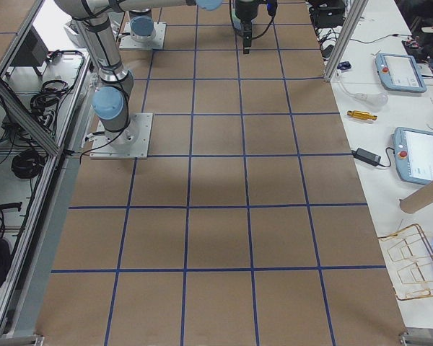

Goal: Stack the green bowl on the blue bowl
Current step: 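Open the left gripper and raise it off the stacked bowls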

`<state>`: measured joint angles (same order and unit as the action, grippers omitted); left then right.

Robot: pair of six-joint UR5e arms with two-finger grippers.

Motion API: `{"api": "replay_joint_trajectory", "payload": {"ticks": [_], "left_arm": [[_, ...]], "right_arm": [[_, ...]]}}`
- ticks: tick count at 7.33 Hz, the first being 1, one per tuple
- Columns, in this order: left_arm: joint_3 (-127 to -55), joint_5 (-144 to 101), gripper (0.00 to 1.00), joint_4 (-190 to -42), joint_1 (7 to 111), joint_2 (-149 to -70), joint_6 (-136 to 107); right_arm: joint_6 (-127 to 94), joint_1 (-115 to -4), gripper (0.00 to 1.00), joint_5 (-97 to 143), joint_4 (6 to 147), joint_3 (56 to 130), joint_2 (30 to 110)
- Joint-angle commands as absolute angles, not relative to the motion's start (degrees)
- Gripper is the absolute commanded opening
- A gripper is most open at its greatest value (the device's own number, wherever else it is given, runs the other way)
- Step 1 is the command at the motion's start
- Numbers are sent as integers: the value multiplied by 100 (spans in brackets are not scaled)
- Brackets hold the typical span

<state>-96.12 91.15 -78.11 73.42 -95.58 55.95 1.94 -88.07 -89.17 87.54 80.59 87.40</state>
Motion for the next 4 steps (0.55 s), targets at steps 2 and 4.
{"api": "replay_joint_trajectory", "payload": {"ticks": [2,4], "left_arm": [[-8807,9088,100,-9113,7986,-9036,3331],[-8807,9053,100,-9132,8750,-9079,1391]], "right_arm": [[193,-8807,100,-8912,8754,8060,8745],[193,-8807,100,-8912,8754,8060,8736]]}}
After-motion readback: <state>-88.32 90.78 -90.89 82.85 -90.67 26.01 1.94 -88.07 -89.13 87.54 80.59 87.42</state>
